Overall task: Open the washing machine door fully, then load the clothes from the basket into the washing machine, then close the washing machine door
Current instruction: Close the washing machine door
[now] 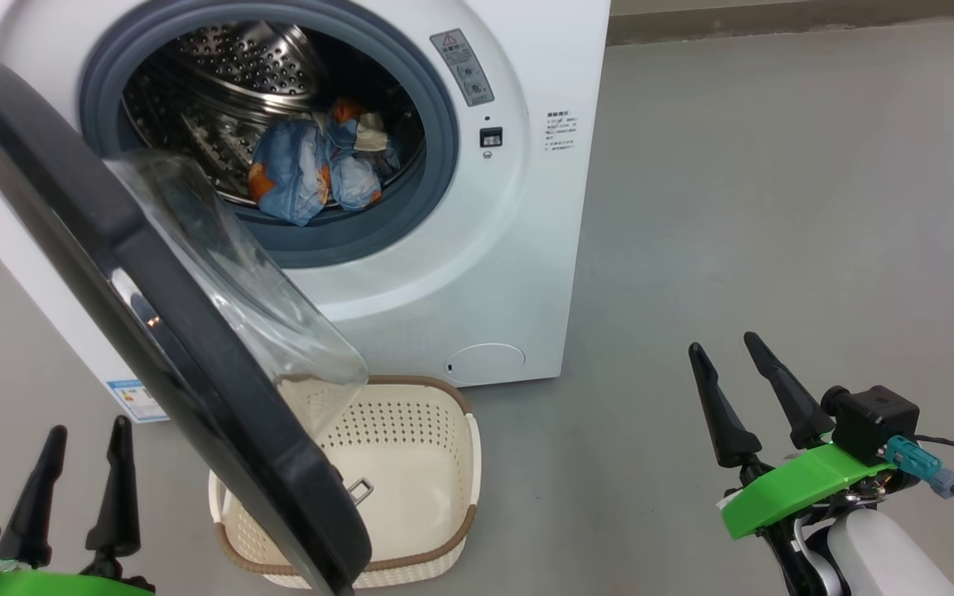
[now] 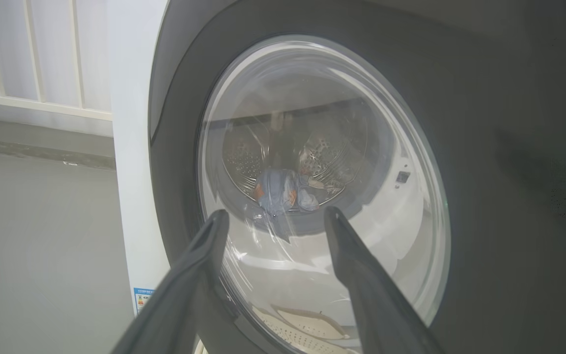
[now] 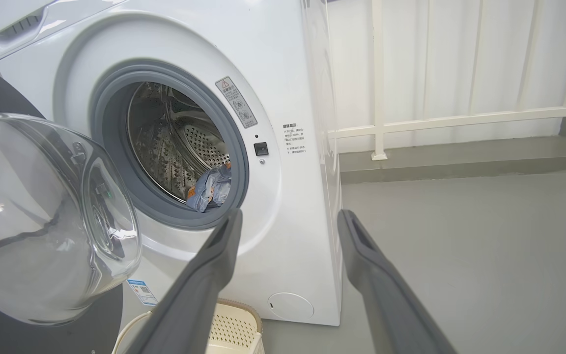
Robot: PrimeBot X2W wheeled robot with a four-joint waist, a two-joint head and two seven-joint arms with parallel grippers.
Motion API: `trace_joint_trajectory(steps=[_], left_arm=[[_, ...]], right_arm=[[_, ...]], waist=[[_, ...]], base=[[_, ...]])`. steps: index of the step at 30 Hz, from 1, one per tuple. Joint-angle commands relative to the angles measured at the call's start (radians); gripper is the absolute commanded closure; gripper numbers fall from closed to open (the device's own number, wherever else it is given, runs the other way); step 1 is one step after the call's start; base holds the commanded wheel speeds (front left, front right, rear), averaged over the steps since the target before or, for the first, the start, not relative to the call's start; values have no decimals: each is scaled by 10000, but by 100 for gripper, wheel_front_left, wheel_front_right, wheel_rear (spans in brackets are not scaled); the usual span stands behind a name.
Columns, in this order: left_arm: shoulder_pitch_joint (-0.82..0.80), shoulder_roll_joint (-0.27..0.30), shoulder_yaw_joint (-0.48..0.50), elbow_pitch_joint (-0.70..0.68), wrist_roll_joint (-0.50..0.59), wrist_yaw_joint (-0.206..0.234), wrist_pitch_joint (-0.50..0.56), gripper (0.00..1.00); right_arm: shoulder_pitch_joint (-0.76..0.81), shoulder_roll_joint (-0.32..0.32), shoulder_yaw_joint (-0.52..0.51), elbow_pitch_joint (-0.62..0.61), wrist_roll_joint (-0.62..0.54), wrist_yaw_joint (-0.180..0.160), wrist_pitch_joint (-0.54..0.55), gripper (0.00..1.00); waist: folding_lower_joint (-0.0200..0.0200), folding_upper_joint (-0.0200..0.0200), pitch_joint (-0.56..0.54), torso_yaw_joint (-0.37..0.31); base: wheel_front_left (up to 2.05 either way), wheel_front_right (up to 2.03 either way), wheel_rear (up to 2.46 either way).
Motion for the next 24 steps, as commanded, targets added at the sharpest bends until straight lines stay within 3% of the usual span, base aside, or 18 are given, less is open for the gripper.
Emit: trace_joint_trajectory(steps=[1, 12, 24], left_arm=[[-136, 206, 299, -145, 227, -8, -177, 0], [-127, -228, 113, -50, 942, 250, -551, 0], [-136, -437, 187, 41, 1163, 239, -611, 0]], right_arm=[[-110, -78, 108, -281, -10, 56, -82, 0], [-171, -120, 20, -325, -52, 56, -82, 0], [-187, -114, -19, -280, -113, 56, -82, 0]], waist=[[0, 0, 26, -14], [0, 0, 183, -78], [0, 0, 193, -103]], base=[[0, 0, 0], [0, 0, 0], [0, 0, 0]])
